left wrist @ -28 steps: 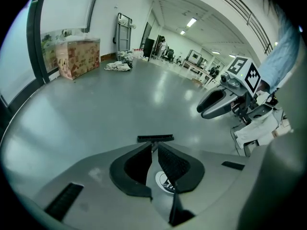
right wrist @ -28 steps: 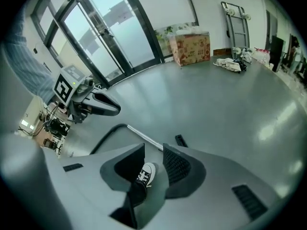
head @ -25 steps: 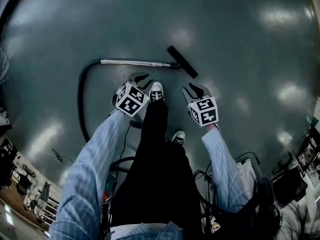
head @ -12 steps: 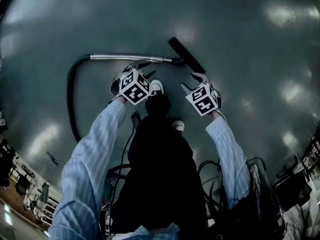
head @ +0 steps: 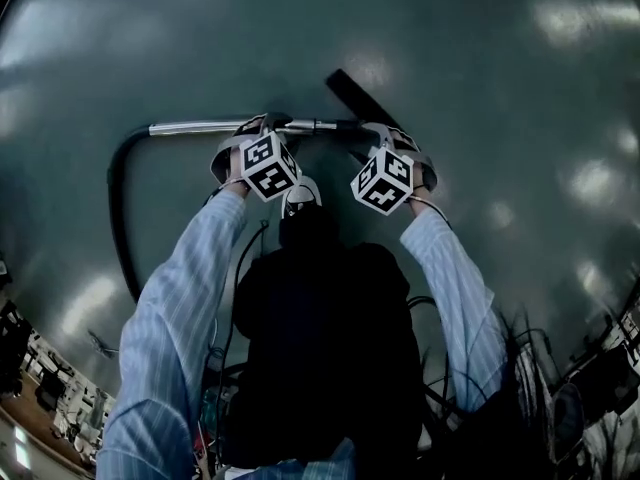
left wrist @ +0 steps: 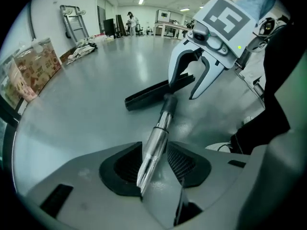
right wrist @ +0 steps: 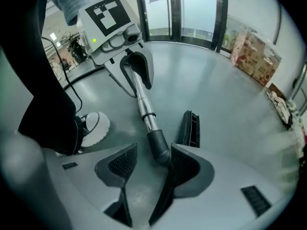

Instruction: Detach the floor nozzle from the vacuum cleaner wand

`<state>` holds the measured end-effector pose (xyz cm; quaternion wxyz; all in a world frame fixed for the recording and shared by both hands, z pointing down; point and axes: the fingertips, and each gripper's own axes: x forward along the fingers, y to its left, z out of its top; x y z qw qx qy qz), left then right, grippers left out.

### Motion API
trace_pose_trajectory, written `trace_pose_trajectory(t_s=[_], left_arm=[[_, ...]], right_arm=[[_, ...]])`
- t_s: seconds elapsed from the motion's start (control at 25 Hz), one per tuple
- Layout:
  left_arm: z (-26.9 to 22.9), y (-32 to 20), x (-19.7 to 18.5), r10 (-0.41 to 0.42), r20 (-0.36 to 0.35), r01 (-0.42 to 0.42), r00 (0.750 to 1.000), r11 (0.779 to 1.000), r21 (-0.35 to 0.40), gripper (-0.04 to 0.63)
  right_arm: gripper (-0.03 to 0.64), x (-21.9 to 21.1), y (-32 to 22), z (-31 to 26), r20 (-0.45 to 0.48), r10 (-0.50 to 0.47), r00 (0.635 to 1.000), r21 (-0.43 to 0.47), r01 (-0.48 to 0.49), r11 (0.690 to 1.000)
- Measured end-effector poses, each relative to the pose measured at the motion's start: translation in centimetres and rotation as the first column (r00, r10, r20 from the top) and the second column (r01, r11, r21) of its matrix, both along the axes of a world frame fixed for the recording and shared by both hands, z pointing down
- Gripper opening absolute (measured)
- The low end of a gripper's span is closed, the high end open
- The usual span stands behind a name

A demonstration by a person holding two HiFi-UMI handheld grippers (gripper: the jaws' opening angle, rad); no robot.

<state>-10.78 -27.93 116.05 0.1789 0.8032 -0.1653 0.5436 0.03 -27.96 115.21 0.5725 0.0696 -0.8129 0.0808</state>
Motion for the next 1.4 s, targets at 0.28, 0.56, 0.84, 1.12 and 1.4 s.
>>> trace_pose_trajectory(t_s=[0.28,0.56,0.84,1.12,1.4], left_arm=[[3.9,0.3,0.2,0.081,0.047,-0.081,0.996,0.997,0.002,0.141],[4.7,0.6,0.3,0.166,0.081,-0.168,0.983,0.986,0.02,0.161],[5.5,0.6,0.0,0.165,0.078,-0.164,0.983,0.986,-0.015,0.163],[5.9,0.9,-0.1,0.145,0.043,-0.144,0.988,0.989,-0.032,0.167],[5.3,1.3,-0.1,0.149,0.03,-0.148,0.988,0.989,-0.021,0.169]], right_arm=[[0.202,-0.6,-0.6,4.4,-0.101,-0.192,0.976,0.095,0.201,0.975],[0.199,-0.6,-0.8,5.1,-0.223,-0.28,0.934,0.158,0.317,0.935],[0.178,-0.6,-1.0,5.0,-0.218,-0.286,0.933,0.111,0.315,0.943],[0.175,-0.4,-0.4,5.1,-0.212,-0.321,0.923,0.125,0.351,0.928],[0.173,0.2,0.0,4.5,-0.232,-0.348,0.909,0.124,0.382,0.916]])
